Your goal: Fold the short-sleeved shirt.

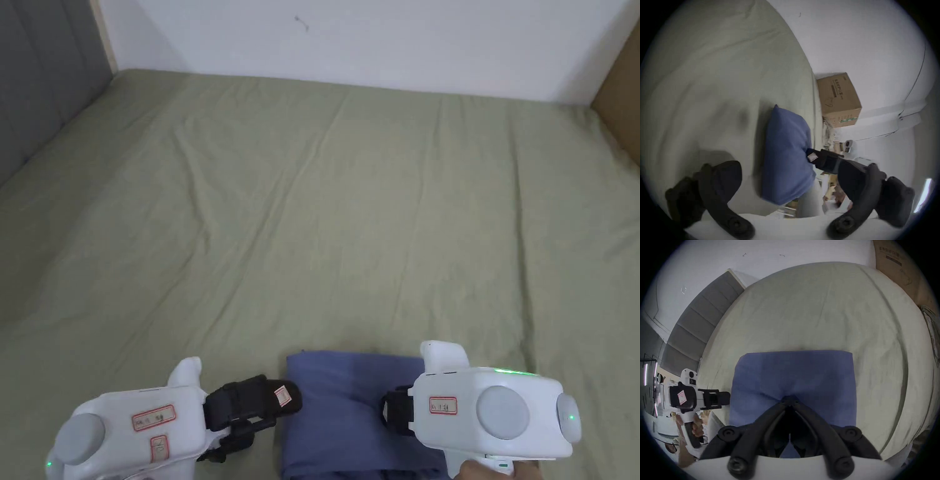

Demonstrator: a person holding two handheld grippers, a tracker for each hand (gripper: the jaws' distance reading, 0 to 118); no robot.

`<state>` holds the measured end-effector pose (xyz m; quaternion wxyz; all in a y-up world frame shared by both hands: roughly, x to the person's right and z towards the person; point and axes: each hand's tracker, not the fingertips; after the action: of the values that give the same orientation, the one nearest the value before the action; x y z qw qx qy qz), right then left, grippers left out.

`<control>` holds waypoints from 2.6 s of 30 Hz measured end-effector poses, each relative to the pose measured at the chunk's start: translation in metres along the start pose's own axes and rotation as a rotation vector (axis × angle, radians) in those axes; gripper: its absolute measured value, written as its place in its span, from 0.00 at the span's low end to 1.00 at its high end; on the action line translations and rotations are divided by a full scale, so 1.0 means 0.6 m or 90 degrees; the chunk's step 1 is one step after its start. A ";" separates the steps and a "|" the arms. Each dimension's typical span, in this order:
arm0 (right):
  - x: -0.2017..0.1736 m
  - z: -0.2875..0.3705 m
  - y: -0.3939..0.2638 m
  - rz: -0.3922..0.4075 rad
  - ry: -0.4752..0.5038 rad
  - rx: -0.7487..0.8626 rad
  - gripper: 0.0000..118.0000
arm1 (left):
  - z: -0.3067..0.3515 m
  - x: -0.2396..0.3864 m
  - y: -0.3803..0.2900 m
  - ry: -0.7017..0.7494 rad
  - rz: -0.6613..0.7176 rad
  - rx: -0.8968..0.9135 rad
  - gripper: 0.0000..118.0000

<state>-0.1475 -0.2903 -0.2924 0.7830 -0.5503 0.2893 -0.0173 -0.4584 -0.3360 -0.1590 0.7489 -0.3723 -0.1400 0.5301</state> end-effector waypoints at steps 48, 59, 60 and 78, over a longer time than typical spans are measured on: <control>-0.186 0.156 0.024 0.186 -0.206 0.567 0.01 | 0.249 -0.003 0.245 0.810 -0.306 -0.024 0.23; -0.188 0.126 0.034 0.196 -0.200 0.510 0.01 | 0.261 0.003 0.226 0.811 -0.263 0.071 0.99; -0.186 0.127 0.034 0.195 -0.199 0.509 0.01 | 0.257 0.013 0.219 0.812 -0.265 0.075 0.98; -0.118 0.231 0.016 0.135 -0.197 0.510 0.01 | 0.135 0.364 -0.014 0.563 -0.535 0.338 0.00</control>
<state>-0.1435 -0.1441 -0.2386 0.9661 -0.1665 0.1940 0.0350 -0.4145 -0.1079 -0.1383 0.9449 -0.2717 0.1824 0.0072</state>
